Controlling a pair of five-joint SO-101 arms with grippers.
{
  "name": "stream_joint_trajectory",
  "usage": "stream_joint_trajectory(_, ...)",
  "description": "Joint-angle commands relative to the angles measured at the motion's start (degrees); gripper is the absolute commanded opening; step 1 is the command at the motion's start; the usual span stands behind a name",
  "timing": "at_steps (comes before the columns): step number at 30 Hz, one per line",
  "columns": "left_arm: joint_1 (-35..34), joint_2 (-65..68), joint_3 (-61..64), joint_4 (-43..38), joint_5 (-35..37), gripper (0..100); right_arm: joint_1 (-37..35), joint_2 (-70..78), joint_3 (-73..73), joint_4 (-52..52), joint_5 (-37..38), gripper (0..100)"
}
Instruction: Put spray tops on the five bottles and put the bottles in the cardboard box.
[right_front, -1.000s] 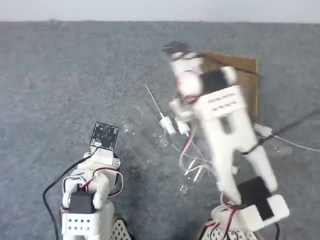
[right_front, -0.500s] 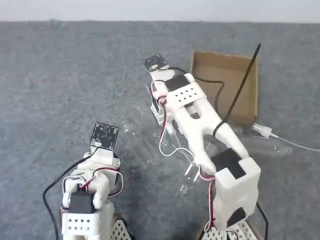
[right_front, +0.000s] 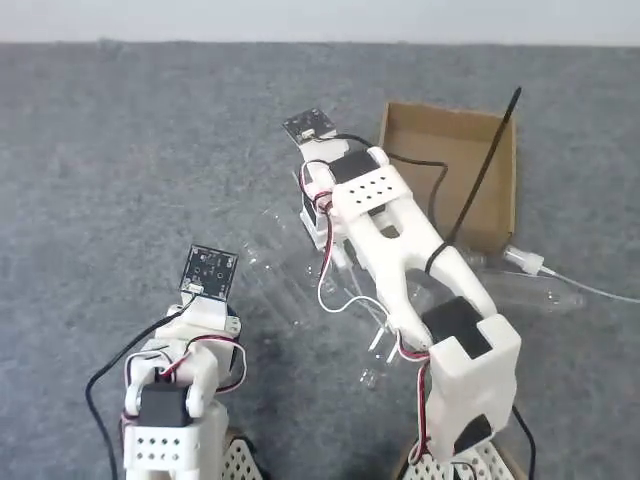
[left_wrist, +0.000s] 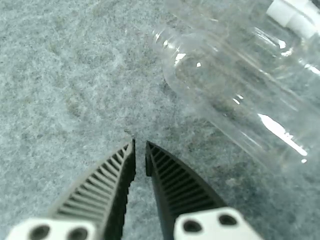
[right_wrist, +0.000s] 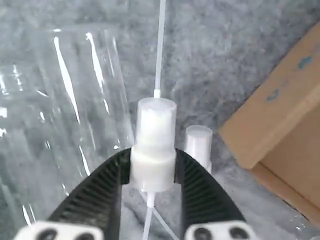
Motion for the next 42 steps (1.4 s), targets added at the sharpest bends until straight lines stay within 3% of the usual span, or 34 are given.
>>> stream_joint_trajectory(1, 0.09, -1.05, -0.31, 0.26, -0.18, 3, -0.31, -1.01, -0.44, -0.75, -0.79, 10.1)
stream_joint_trajectory(42, 0.00, -1.05, -0.31, 0.26, -0.18, 3, -0.57, -6.37, -1.41, 4.70, -0.53, 10.6)
